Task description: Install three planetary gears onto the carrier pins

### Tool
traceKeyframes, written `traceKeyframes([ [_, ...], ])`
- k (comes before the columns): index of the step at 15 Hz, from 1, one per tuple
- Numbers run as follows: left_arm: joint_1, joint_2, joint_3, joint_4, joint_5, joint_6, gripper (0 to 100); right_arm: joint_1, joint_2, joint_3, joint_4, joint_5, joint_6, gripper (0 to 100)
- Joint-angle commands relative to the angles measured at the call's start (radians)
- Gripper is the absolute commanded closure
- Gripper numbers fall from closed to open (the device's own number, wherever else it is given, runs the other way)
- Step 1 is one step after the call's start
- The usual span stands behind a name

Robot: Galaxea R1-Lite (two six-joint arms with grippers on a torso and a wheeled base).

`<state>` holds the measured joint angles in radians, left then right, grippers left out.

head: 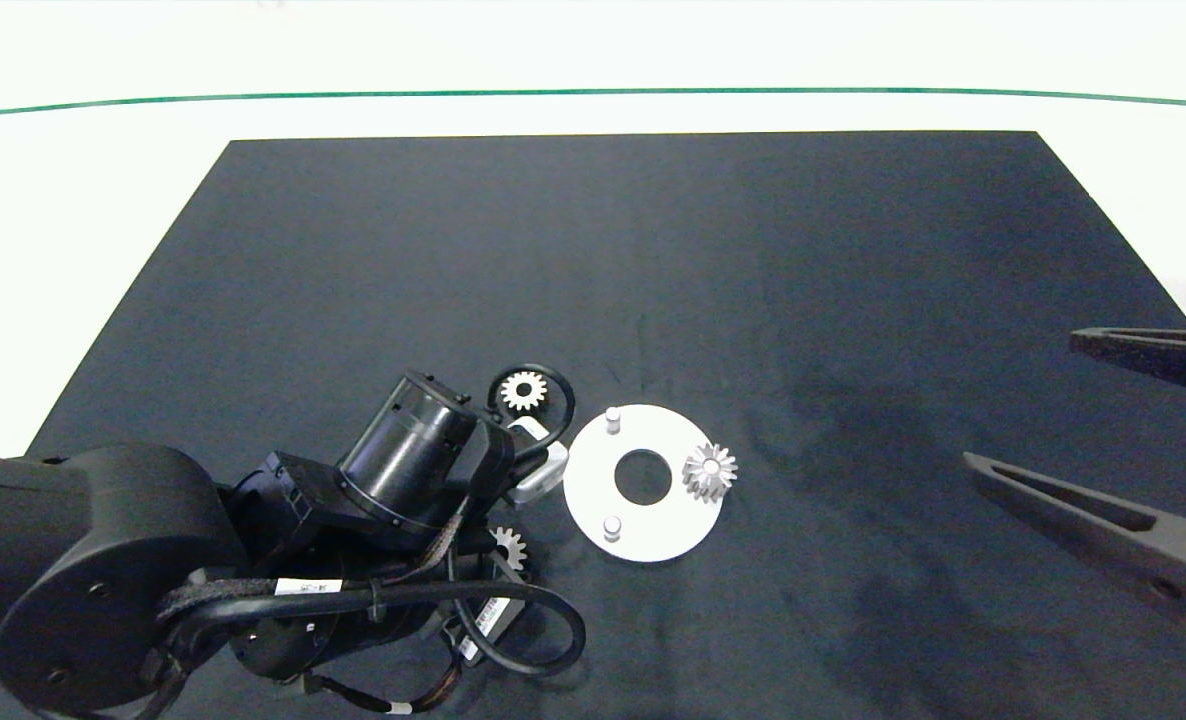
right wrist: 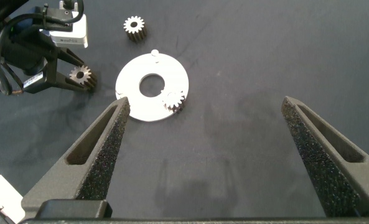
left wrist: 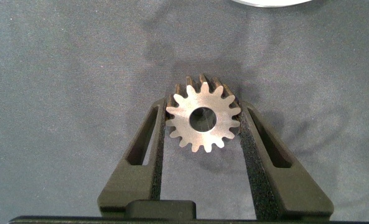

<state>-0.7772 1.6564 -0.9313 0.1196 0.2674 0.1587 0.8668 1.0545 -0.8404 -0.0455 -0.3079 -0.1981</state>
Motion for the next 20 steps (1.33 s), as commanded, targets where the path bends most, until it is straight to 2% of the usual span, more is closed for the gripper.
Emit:
traceKeyframes([
  [1,0.004,-0.012,0.02,-0.026,-0.002,0.002,74,0.001,-0.002,0.0,0.0,-0.002,-0.001,0],
  [4,-0.008,-0.061,0.002,-0.02,-0.002,0.005,80,0.001,-0.007,-0.002,0.0,-0.002,-0.001,0],
  [5,-0.03,-0.084,0.003,0.005,-0.002,0.008,83,0.0,-0.01,0.0,0.0,-0.002,-0.001,0],
  [8,-0.071,-0.102,-0.041,0.078,-0.002,0.019,84,0.0,-0.017,-0.003,0.0,-0.002,-0.001,0],
  [14,-0.146,-0.021,-0.172,0.078,-0.002,0.033,84,0.001,-0.03,-0.006,0.0,0.006,-0.003,0],
  [20,-0.148,0.095,-0.262,0.078,-0.002,0.036,84,0.001,-0.036,-0.006,0.0,0.012,-0.011,0],
])
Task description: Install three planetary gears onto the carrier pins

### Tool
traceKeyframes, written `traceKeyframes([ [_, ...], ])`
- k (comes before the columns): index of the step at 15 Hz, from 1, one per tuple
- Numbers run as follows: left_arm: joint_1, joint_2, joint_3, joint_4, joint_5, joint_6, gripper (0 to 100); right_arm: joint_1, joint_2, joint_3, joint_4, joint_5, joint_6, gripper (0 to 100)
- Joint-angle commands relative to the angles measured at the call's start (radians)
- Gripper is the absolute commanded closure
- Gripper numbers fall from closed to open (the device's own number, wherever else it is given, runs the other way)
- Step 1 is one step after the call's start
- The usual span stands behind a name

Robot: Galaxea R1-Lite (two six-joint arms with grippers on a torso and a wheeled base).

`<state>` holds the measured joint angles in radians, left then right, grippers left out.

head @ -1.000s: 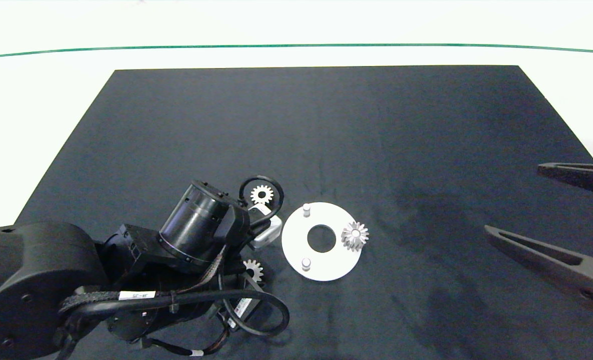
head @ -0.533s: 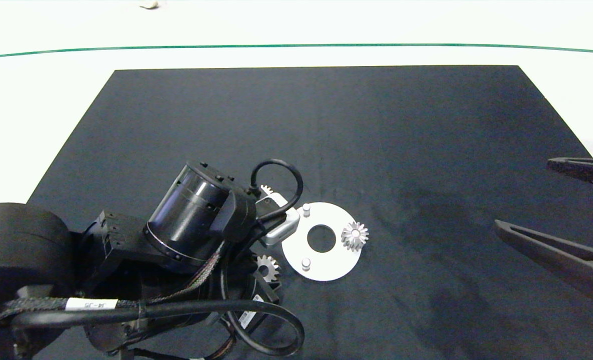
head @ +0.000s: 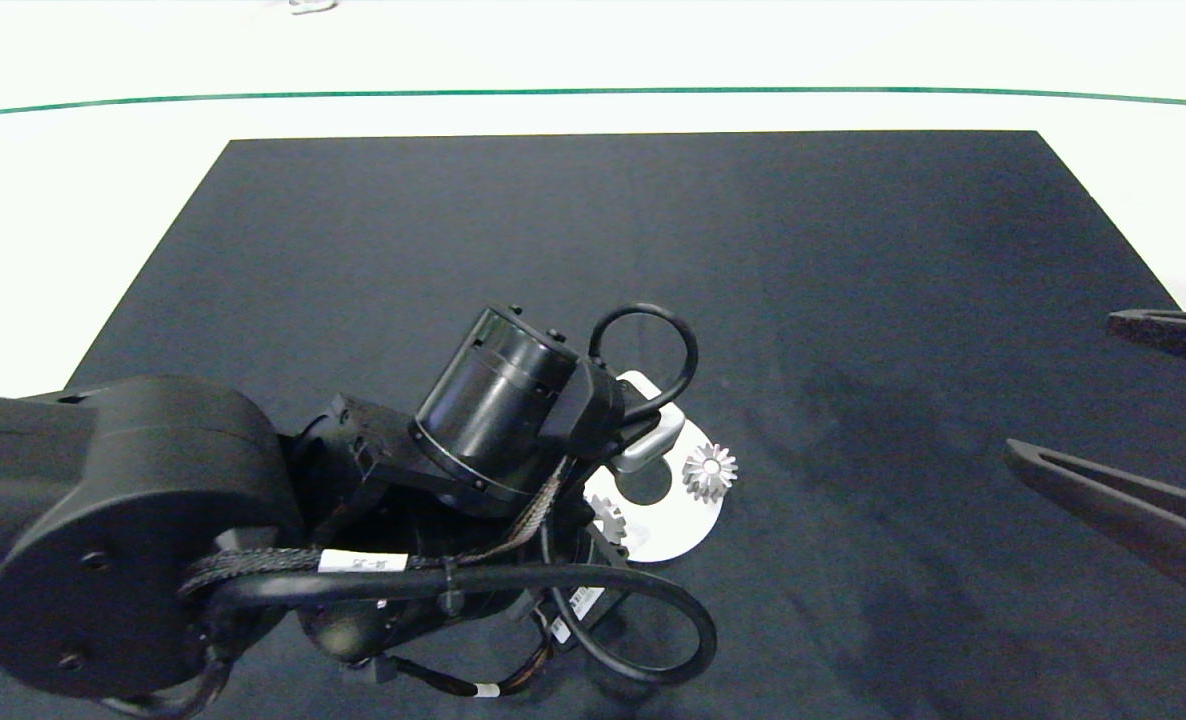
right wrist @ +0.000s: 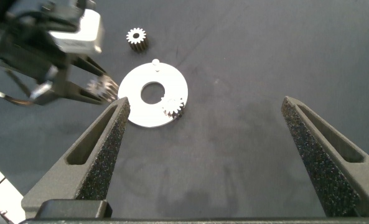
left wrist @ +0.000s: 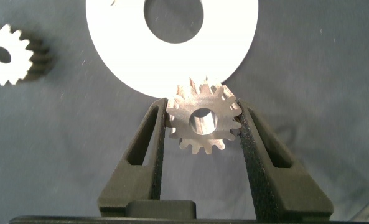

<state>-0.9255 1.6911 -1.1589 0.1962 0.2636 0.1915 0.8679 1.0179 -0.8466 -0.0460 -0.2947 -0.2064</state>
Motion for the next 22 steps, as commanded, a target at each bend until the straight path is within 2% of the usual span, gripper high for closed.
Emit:
traceKeyframes([
  [1,0.002,0.068,-0.047,0.002,0.002,0.006,84,0.0,0.002,0.0,-0.002,-0.001,-0.004,0],
  [18,0.016,0.102,-0.058,0.002,0.003,0.013,84,0.008,-0.013,0.0,-0.003,0.008,-0.004,0],
  [19,0.016,0.101,-0.059,0.002,0.003,0.011,0,0.008,-0.016,0.0,-0.003,0.008,-0.004,0],
  [22,0.017,0.096,-0.062,0.002,0.003,0.008,0,0.008,-0.019,-0.002,-0.003,0.008,-0.004,0],
])
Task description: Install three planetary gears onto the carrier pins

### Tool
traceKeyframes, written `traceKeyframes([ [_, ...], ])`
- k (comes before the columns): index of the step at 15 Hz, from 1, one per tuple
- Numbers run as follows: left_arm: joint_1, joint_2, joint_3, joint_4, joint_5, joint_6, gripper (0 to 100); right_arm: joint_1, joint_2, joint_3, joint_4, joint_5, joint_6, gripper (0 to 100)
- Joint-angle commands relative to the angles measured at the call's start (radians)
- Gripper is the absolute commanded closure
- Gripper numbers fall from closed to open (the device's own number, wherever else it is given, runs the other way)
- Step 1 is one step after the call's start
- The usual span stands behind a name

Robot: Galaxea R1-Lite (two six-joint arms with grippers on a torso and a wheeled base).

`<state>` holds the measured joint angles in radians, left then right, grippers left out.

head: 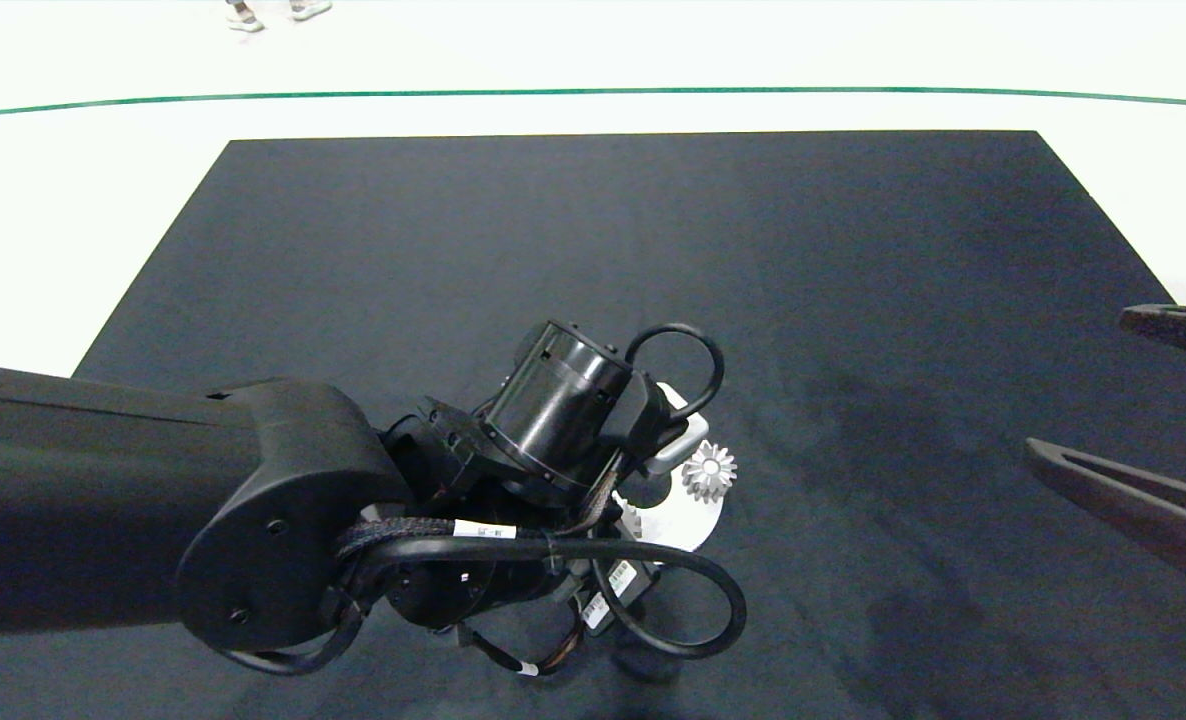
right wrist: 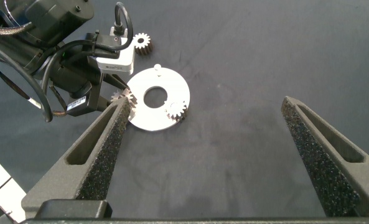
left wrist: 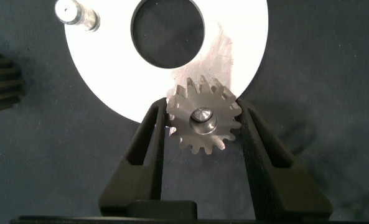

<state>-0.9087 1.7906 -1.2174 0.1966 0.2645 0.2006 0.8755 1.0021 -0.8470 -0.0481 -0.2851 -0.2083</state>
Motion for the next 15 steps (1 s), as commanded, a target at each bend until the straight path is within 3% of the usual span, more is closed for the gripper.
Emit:
traceKeyframes([
  [1,0.001,-0.004,-0.007,0.001,0.002,-0.004,0,0.002,-0.005,-0.001,-0.001,-0.002,-0.002,0],
  [7,0.034,-0.079,-0.045,0.021,0.002,-0.018,0,0.0,-0.008,-0.003,-0.001,0.0,-0.002,0],
  [8,0.051,-0.109,-0.043,0.046,0.002,-0.037,0,0.0,-0.007,-0.003,-0.001,0.0,-0.002,0],
  [9,0.063,-0.146,-0.043,0.055,0.002,-0.09,0,0.002,-0.004,-0.001,-0.001,0.0,-0.002,0],
  [10,0.087,-0.169,-0.04,0.069,0.002,-0.116,0,0.002,-0.007,-0.001,-0.001,-0.002,-0.003,0],
  [15,0.22,-0.208,-0.039,0.07,0.002,-0.15,0,0.002,-0.036,-0.003,-0.003,-0.002,-0.022,0],
])
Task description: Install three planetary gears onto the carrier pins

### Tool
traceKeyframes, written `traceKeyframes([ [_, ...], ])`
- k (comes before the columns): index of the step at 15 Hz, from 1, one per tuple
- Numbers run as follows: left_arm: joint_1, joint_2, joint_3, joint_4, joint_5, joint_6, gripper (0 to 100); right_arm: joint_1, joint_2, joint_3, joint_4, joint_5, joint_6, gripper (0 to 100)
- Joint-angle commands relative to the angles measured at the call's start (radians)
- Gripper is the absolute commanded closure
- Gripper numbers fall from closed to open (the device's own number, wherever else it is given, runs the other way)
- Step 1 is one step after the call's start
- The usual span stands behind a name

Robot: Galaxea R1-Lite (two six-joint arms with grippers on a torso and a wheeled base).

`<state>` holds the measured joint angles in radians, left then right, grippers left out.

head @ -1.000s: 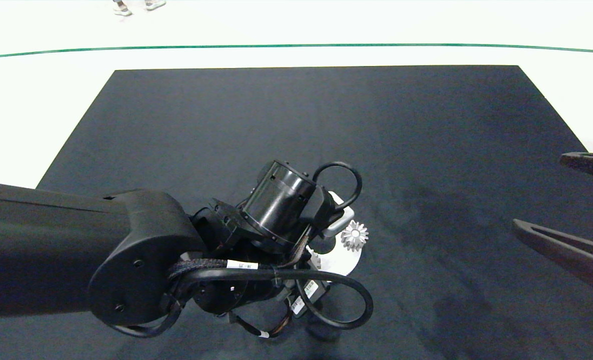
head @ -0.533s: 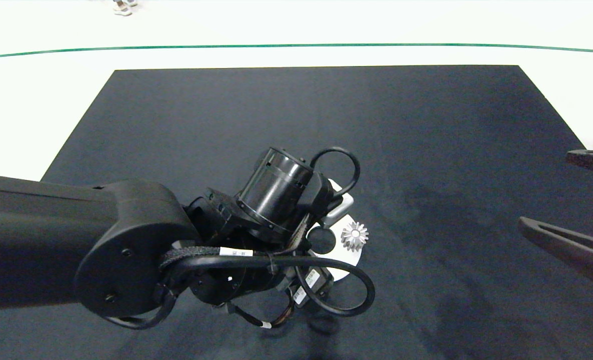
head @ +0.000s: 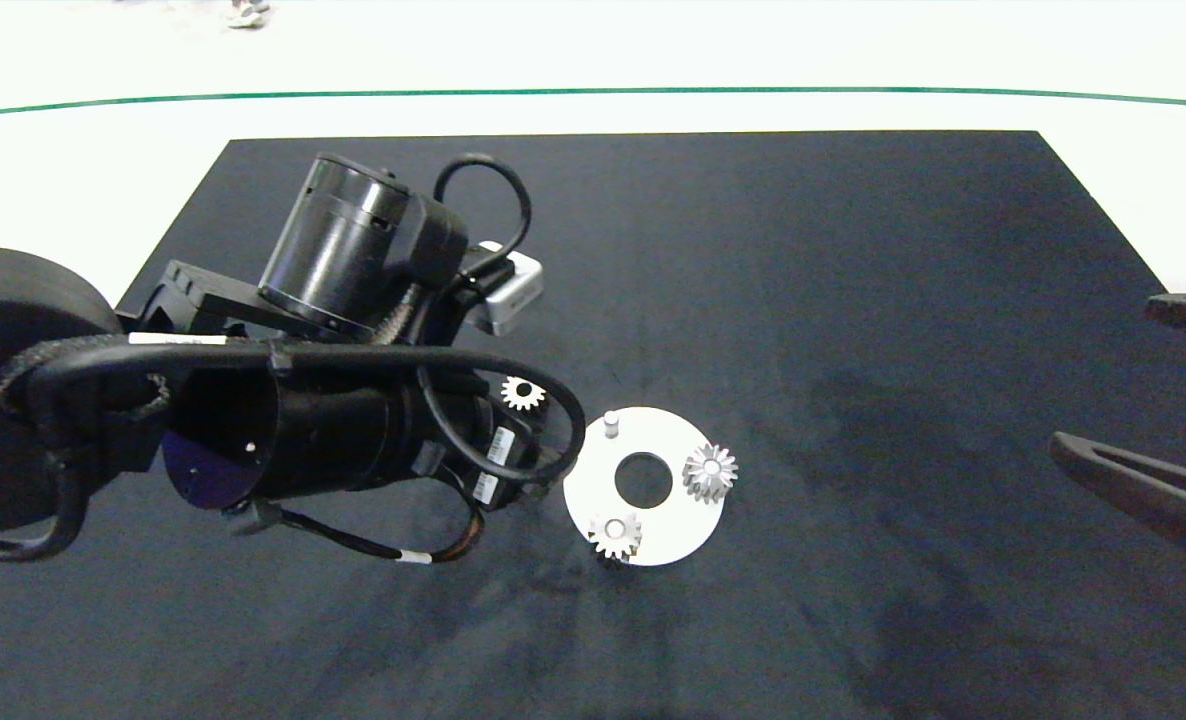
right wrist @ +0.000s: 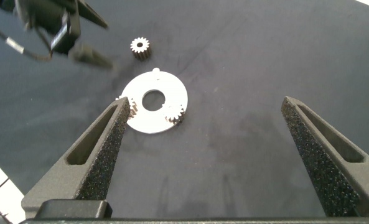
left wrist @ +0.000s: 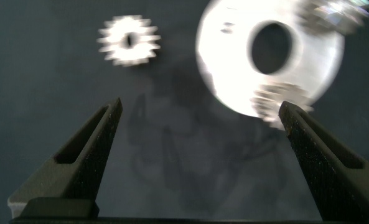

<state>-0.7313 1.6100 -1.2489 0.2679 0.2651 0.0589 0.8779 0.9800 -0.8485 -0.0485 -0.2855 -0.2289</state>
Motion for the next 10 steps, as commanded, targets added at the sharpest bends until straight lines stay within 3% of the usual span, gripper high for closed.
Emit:
traceKeyframes([
  [1,0.05,-0.033,-0.007,-0.001,0.002,-0.01,0,-0.002,-0.018,0.0,-0.001,-0.003,-0.006,0],
  [5,0.081,-0.148,0.043,-0.001,0.002,-0.044,0,-0.007,-0.026,-0.009,-0.002,-0.011,-0.006,0],
  [8,0.182,-0.185,0.057,0.001,0.0,-0.071,0,-0.01,-0.05,-0.012,-0.002,-0.012,-0.009,0],
  [10,0.219,-0.208,0.04,0.001,0.0,-0.07,0,-0.01,-0.053,-0.015,-0.001,-0.011,-0.017,0],
])
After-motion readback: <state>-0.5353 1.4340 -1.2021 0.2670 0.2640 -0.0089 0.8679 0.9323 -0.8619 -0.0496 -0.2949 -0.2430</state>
